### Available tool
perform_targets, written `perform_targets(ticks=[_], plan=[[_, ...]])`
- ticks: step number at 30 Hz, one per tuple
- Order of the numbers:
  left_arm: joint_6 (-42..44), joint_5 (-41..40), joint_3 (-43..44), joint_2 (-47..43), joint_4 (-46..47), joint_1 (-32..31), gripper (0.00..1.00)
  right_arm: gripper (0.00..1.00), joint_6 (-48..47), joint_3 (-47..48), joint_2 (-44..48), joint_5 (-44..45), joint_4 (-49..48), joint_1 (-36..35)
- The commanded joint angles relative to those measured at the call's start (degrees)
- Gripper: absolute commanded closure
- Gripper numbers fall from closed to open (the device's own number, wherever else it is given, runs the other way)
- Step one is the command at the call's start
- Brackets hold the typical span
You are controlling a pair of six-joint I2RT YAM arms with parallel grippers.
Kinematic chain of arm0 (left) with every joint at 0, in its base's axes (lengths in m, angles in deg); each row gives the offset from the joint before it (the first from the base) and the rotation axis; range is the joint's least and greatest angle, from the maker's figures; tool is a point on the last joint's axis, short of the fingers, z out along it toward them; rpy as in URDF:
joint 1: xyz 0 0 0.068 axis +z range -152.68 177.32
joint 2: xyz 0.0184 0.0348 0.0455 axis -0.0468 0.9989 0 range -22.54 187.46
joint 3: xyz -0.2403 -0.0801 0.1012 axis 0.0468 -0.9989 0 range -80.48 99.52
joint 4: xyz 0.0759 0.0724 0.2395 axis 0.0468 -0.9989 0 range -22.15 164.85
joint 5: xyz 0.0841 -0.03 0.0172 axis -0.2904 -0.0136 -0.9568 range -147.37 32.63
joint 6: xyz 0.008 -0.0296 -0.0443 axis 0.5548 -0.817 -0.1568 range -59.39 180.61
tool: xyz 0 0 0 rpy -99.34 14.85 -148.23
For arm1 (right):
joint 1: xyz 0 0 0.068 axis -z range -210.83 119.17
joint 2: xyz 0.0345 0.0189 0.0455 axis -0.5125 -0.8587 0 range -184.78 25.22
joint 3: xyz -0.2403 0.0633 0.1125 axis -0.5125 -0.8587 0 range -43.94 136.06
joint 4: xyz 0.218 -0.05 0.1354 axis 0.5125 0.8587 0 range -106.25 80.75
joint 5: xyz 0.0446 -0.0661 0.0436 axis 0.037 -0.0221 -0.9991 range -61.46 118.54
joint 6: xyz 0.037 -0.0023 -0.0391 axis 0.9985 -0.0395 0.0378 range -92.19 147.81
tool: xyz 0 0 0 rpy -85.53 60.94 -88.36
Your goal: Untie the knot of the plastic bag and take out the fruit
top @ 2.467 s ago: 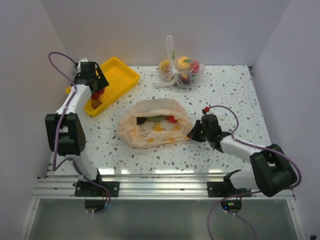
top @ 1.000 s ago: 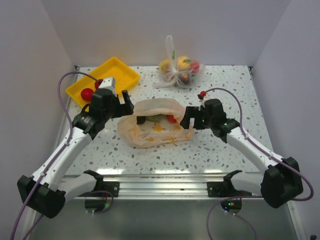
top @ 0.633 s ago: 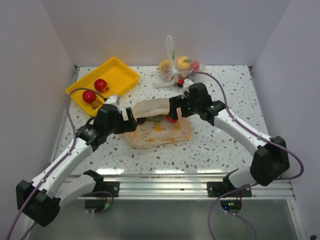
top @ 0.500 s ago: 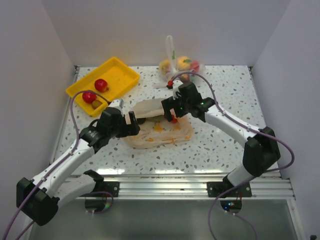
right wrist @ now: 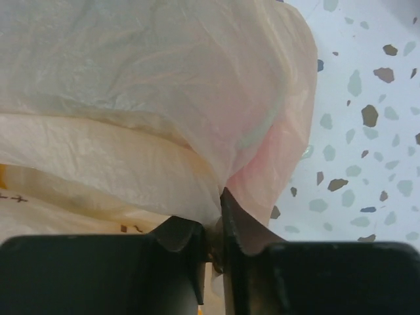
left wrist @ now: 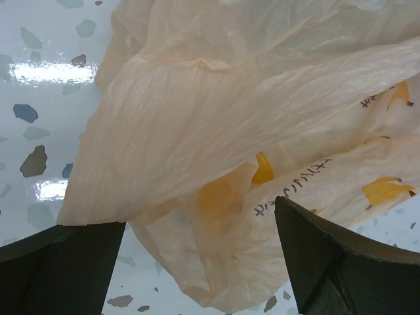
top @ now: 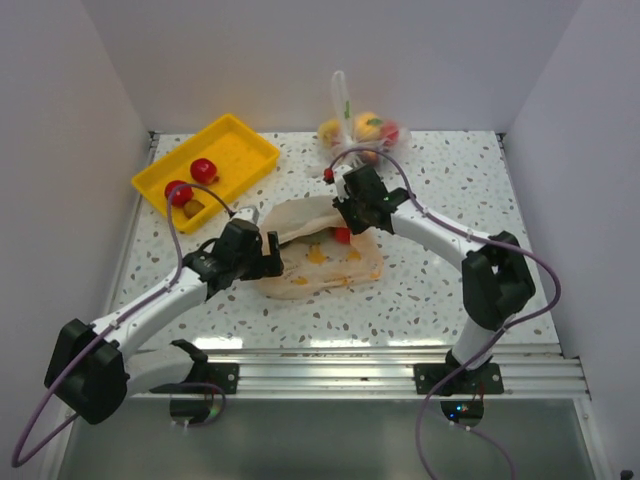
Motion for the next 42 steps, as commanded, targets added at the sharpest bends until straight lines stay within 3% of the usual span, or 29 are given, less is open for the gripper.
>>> perform_targets(ticks=[1, 3, 8, 12, 15, 22, 29, 31, 32, 34, 35, 38, 40, 42], plan=[[0.1, -2.81, -0.81, 2.59, 6.5, -0.24, 0.0, 0.88, 1.41, 4.32, 3.3, -7.05, 3.99, -0.33], [0.1, -4.04, -0.98, 4.35, 7.48, -0.24, 0.0, 0.99, 2.64, 5.72, 5.75, -9.8, 6.29, -1.81], [-0.07, -7.74, -0.63, 5.93, 10.03, -0.24, 0.0, 1.0, 5.28, 7.75, 10.77, -16.65, 11.49, -8.66], [-0.51, -8.18, -1.07, 6.72, 10.73, -0.24, 0.0, 1.0, 7.74, -0.56, 15.25, -13.53, 6.41, -10.35], [-0.78, -8.27, -2.56, 6.9, 10.73, -0.24, 0.0, 1.0, 11.42, -6.46, 16.23, -7.28, 2.09, -8.78], [0.36, -8.62, -3.88, 6.29, 11.08, -0.24, 0.0, 1.0, 20.12, -16.85, 16.22, -6.29, -7.92, -0.43], [3.0, -7.39, -3.45, 4.62, 12.14, -0.24, 0.0, 0.98, 20.76, -20.29, 16.66, -5.59, -8.47, 2.05], [3.79, -7.39, -3.27, 4.0, 12.49, -0.24, 0.0, 0.91, 20.14, -20.29, 17.71, -4.98, -8.12, 2.05], [4.05, -7.56, -3.09, 3.56, 12.58, -0.24, 0.0, 0.73, 19.62, -20.29, 18.07, -4.28, -8.03, 2.05], [4.58, -8.0, -2.66, 3.65, 12.14, -0.24, 0.0, 0.52, 17.77, -20.11, 18.86, -1.91, -7.68, 2.05], [4.76, -8.09, -2.48, 3.91, 12.05, -0.24, 0.0, 0.35, 17.16, -20.11, 19.38, -1.03, -7.41, 2.05], [4.94, -8.01, -2.13, 4.7, 11.87, -0.24, 0.0, 0.09, 15.49, -19.76, 19.22, 2.05, -6.36, 2.05], [4.85, -7.74, -2.13, 5.05, 12.05, -0.24, 0.0, 0.02, 14.78, -19.32, 18.6, 2.84, -6.09, 2.05], [4.85, -7.65, -2.13, 5.32, 12.23, -0.24, 0.0, 0.01, 14.69, -19.49, 17.29, 2.15, -6.53, 2.05]])
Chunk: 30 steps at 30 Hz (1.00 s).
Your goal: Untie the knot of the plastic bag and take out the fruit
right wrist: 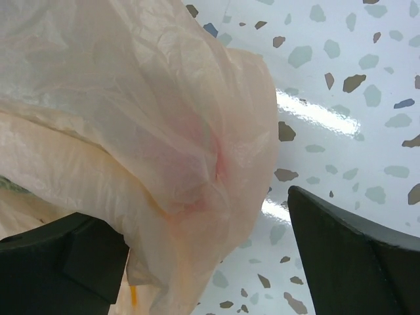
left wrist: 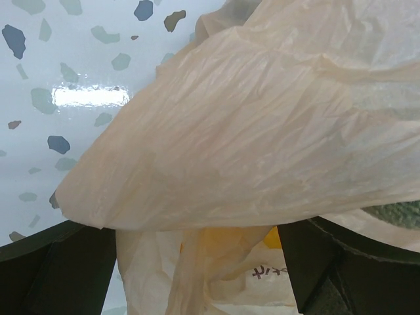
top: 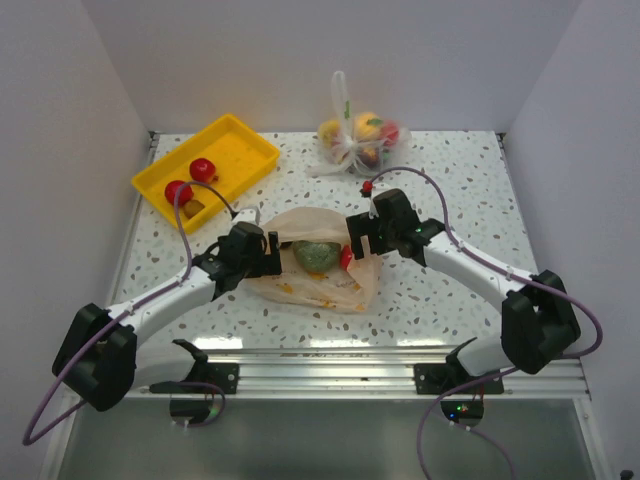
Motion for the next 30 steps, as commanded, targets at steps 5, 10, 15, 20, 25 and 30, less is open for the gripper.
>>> perform_targets(ticks=[5, 10, 15, 20, 25, 30], plan=[[1.44, -1.1, 1.22, 1.04, 2.78, -0.22, 0.0, 0.06, -2.16, -0.07, -4.2, -3.27, -3.51, -0.01], [0.65, -0.75, 0.34, 2.7, 4.27, -0.22, 0.0, 0.46, -4.27, 1.25, -5.61, -11.27, -3.51, -0.01], [-0.76, -0.48, -0.28, 5.25, 5.07, -0.22, 0.0, 0.86, -4.28, 8.34, -5.17, -22.7, -0.18, -1.15], [-1.64, -0.48, -0.02, 5.43, 5.33, -0.22, 0.0, 0.97, -3.57, 18.02, -6.48, -26.92, 3.17, -7.21], [-1.55, -1.01, 0.78, 4.56, 4.28, -0.22, 0.0, 1.0, 0.2, 14.1, -4.74, -22.56, -2.53, -8.62], [-0.85, -1.45, 0.6, 3.24, 3.93, -0.22, 0.0, 1.0, 4.5, 4.6, -2.28, -15.86, -6.57, -4.59]])
